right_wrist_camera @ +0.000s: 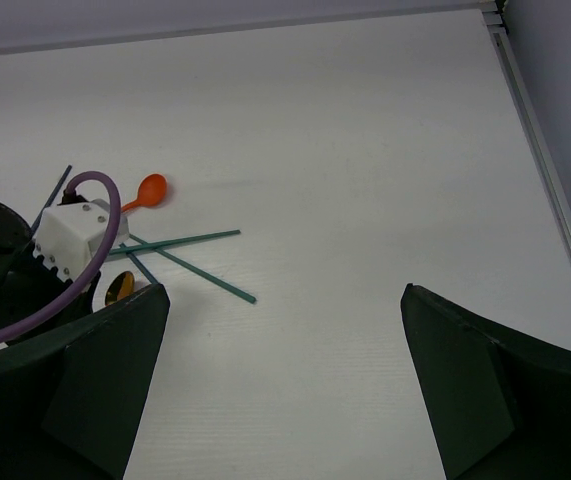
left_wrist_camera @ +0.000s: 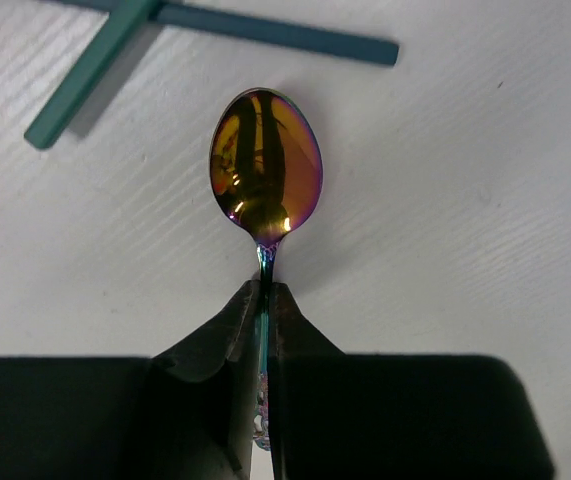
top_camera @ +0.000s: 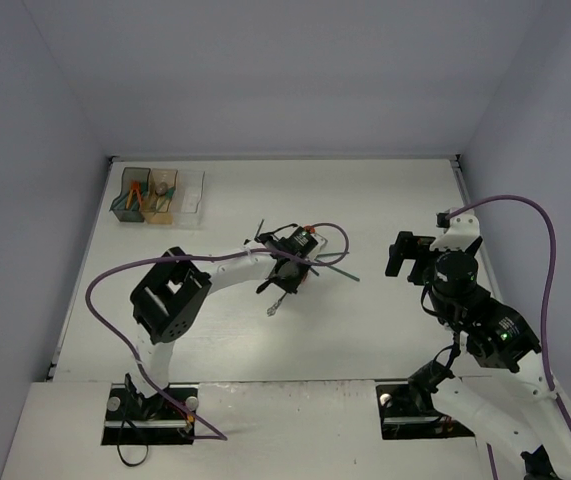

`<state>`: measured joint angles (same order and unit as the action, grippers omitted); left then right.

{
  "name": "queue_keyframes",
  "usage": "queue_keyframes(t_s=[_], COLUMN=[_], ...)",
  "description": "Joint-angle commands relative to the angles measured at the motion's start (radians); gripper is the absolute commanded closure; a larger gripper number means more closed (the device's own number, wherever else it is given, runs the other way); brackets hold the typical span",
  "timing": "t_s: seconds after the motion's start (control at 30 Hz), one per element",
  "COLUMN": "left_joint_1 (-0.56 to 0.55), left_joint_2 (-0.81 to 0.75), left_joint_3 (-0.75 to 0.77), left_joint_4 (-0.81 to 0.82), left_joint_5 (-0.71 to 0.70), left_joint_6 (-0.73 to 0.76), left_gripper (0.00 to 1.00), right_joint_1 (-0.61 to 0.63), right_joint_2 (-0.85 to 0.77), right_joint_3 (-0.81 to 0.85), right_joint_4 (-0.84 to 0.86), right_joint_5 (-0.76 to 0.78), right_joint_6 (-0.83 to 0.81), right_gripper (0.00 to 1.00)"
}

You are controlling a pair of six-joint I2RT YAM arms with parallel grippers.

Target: Sort the eating utensils into containers

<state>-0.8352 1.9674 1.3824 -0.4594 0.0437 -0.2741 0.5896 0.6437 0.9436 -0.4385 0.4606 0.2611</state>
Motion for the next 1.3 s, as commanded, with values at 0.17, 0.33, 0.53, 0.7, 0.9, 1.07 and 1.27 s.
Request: queue_keyframes(t_s=[0.17,0.33,0.53,0.7,0.9,1.07,1.27], left_joint_1=[0.092,0.302,0.538,0.688,0.815,0.837,0.88], left_joint_2=[-0.257,-0.281,-0.179,0.018,0.162,0.262,0.353], left_joint_3=[0.017,0.124,0.31,0.556,0.797,0.906,1.021], left_joint_4=[-0.164,-0.274,-0.308,-0.356,-0.368,-0.367,-0.366], left_joint_5=[-0.075,-0.104,-0.127,-0.136,-0.092,-0.103,-0.091], left_joint_6=[0.001,0.077,0.176,0.219,0.215,0.241,0.264], left_gripper=[1.0,1.0,1.0,1.0,1.0,1.0,0.95], right_joint_1=[-0.004,-0.004,-0.005,-0.004,-0.005,-0.005,-0.005], right_joint_2=[0.021,0.039,0.058,0.078,0.1,0.127,0.152], right_joint_3=[0.024,0.023,0.023,0.029,0.026,0.032,0.03], right_joint_4=[0.047,0.047,0.049,0.049,0.049,0.05,0.05], right_joint_5=[0.02,0.016,0.02,0.015,0.028,0.033,0.045], right_joint_6=[0.009,0.012,0.009,0.004,-0.011,-0.018,-0.025], right_gripper=[0.0,0.0,0.0,0.0,0.0,0.0,0.0])
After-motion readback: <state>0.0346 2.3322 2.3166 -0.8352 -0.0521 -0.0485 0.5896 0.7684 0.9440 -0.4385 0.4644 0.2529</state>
